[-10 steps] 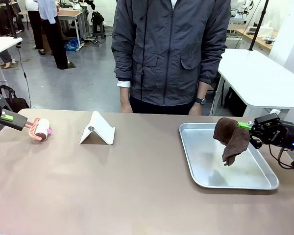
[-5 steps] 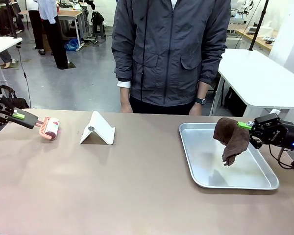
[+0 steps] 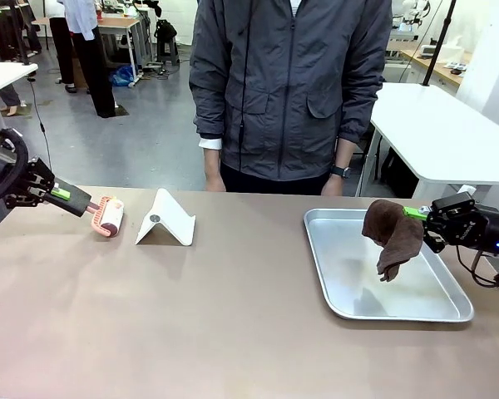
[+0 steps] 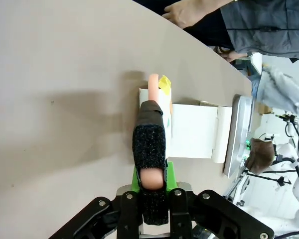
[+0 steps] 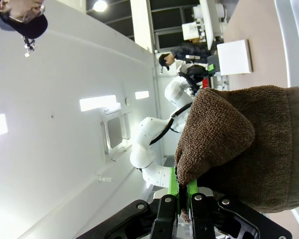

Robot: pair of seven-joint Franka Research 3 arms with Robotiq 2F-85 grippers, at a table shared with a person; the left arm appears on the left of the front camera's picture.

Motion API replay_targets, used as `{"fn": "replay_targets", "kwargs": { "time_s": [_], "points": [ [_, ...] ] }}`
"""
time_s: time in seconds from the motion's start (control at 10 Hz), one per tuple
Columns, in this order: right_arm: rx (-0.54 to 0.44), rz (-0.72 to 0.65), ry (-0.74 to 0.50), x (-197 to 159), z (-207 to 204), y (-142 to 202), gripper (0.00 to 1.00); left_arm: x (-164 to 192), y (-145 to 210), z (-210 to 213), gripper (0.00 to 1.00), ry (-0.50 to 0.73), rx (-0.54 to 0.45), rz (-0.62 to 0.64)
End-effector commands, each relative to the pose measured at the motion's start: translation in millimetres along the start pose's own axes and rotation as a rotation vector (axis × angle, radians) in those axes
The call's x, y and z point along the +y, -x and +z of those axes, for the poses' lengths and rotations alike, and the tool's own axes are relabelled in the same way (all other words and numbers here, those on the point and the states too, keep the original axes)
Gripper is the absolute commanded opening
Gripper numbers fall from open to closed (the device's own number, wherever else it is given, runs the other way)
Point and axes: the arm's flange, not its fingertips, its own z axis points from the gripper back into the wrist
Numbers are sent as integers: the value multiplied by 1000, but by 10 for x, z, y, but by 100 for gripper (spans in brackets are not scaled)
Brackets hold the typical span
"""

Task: Clean the surface of the table.
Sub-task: Clean the area not pointed to by the person.

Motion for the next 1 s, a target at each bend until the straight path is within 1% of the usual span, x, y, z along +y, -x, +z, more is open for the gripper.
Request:
{"fn": "replay_targets", "kwargs": {
  "time_s": [0.0,0.1,0.3,0.4,0.7,0.8,0.9],
  "points": [
    [-3,9,-7,37,-23,-11,7,-23,215,219,20,27,-31,-15],
    [-3,9,-7,37,-23,-11,7,-72,443,453,20,90,-83,-50],
    [-3,9,-7,37,-23,-11,7,-194,1281,978,20,217,-199,-160],
    [-3,9,-7,37,-23,-11,7,-179,1603,1128,20,257,-202,-184],
    [-3,9,-7,37,-23,-11,7,31,2242,1297,20,342,-182,-264],
    [-3,9,-7,37,-23,-11,7,135,2445,1296,20,334,-211,-272],
    [-3,9,-7,37,-23,-11,7,290,2593,1295,20,360,-218,-252]
  ]
}}
